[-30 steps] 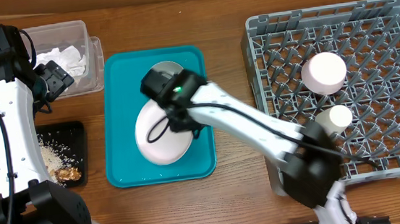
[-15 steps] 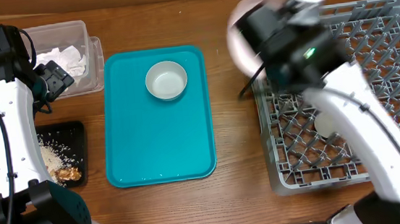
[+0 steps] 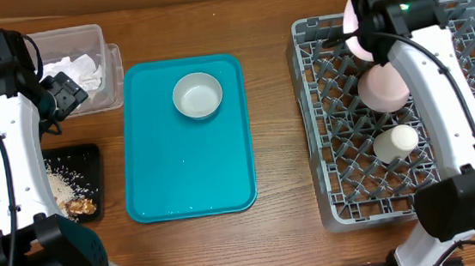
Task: Sort waste into correct bins and load items into the dishwasher
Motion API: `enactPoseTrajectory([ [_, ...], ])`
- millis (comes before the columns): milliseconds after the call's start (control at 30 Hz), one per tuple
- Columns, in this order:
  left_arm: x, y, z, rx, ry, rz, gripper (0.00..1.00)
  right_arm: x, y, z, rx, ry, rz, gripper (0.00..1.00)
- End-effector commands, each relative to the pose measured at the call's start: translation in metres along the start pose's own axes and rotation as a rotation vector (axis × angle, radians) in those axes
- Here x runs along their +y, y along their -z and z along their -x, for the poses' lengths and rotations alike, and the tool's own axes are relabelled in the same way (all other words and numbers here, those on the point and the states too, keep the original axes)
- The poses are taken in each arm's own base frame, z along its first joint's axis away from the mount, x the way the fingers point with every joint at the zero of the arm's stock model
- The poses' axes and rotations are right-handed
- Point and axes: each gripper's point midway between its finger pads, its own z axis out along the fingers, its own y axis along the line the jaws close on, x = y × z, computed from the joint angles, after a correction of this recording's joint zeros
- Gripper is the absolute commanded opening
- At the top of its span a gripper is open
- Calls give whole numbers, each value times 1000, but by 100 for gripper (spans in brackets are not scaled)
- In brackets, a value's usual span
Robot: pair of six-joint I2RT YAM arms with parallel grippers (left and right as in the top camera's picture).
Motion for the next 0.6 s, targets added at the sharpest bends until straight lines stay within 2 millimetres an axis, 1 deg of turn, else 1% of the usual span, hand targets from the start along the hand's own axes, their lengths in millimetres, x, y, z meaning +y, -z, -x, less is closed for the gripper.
enactPoseTrajectory([
  [0,0,8,6,-29,12,-1,100,12,-7,-3,-1,9,-1,4],
  [100,0,8,6,-29,12,-1,100,20,-17,-12,19,34,-15,4],
  [200,0,8,6,-29,12,-1,100,31,-23,-25,52,76,-15,4],
  [367,0,8,6,-29,12,-1,100,47,-21,-37,52,119,-6,4],
  [500,0,8,6,-29,12,-1,100,54,-18,-44,53,148,-3,4],
  [567,0,8,6,-29,12,-1,100,54,-17,-45,56,156,-6,4],
])
